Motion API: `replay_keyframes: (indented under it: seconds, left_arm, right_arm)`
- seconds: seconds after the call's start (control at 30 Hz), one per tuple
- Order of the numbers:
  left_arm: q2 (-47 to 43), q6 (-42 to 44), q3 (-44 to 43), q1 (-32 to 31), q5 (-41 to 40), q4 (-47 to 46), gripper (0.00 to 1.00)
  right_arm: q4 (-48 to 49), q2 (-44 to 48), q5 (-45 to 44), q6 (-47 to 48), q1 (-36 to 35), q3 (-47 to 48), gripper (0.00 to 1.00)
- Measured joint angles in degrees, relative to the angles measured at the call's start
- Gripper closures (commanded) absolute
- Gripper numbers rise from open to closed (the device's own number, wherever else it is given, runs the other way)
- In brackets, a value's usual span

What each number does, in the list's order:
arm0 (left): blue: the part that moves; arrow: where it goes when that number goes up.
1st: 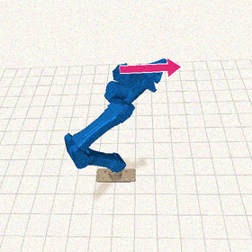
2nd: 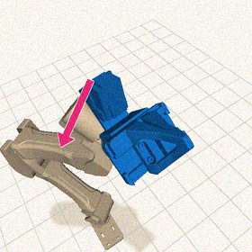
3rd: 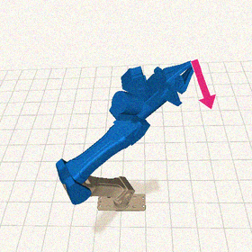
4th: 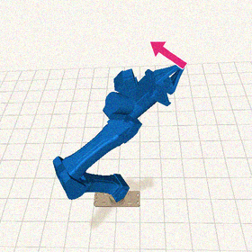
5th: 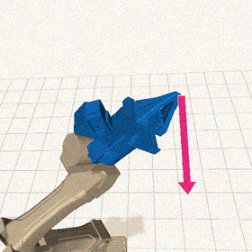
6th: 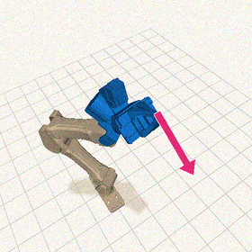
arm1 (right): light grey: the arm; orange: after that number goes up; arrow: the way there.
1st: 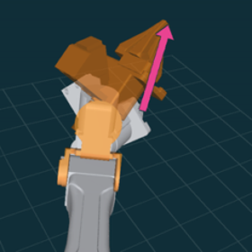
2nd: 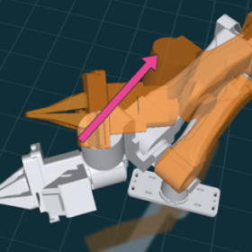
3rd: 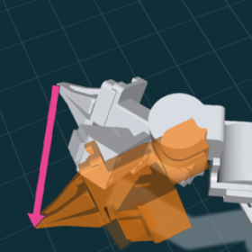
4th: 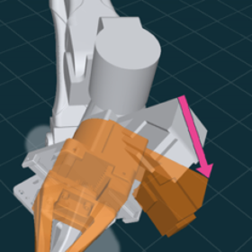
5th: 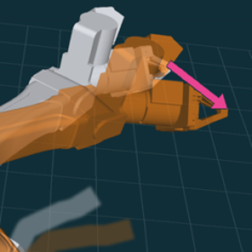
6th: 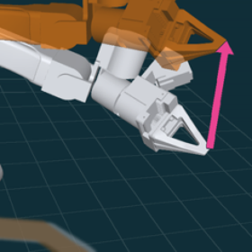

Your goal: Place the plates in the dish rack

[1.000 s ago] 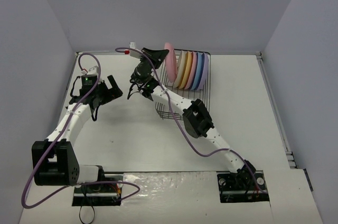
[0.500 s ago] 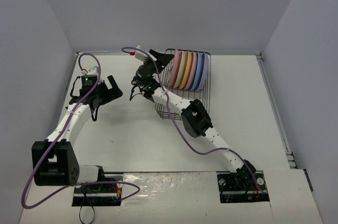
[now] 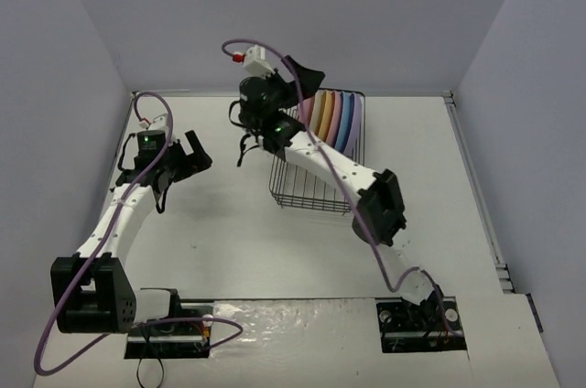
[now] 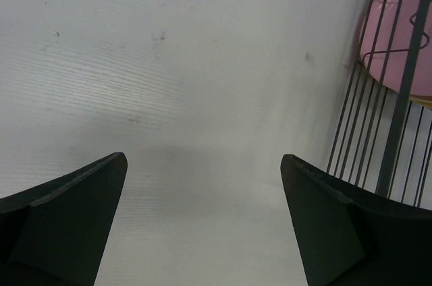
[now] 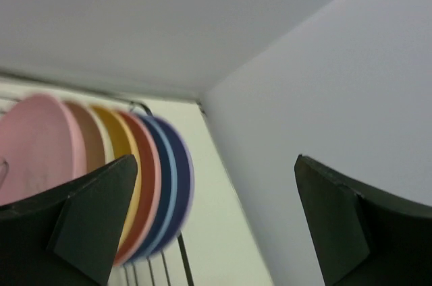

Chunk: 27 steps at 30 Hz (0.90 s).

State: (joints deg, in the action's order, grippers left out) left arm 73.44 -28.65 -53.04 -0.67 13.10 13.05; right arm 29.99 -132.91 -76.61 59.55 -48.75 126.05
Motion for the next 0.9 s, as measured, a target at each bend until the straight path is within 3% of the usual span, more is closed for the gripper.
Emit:
replay_keyframes:
  seconds: [0.07,0.13,0.2,0.27,0.37,0.63,0.77,0.9]
  left_arm:
    - [-1.6,0.72,-0.2,0.0,0.76,0.65,0.03]
    - [-3.2,1.48,-1.15,0.0,1.56,1.68,0.03]
    - [-4.54,1.94,-2.45,0.0,2.17,2.29,0.03]
    - [-6.01,2.6,-3.82,0.0,2.36,3.06,0.03]
    - [-8.62,3.12,-4.14,0.0,2.1,3.79,0.03]
    - [-13.87,4.08,0.09,-0.02,0.65,3.97,0.03]
    - [-15.12,4.25,2.56,0.0,-0.61,4.73,0.03]
    - [-15.92,4.27,3.13,-0.02,-1.52,4.64,0.03]
  right_arm:
    - [-15.84,8.49,5.18,-16.08,1.07,-1.04,0.0]
    - [-28.82,18.74,20.4,-31.76,5.23,-5.51,0.0]
    - [-33.74,30.29,36.78,-44.47,13.73,-14.12,0.0]
    - [-33.88,41.43,45.32,-54.16,23.34,-26.7,0.0]
    - [-37.53,54.31,47.48,-65.48,30.83,-43.3,0.0]
    - [-39.31,74.65,48.17,-86.39,27.71,-76.88,0.0]
    - [-41.28,82.65,46.07,-92.5,27.78,-83.95,0.0]
    - [-40.96,85.1,43.65,-94.31,27.82,-83.97,0.0]
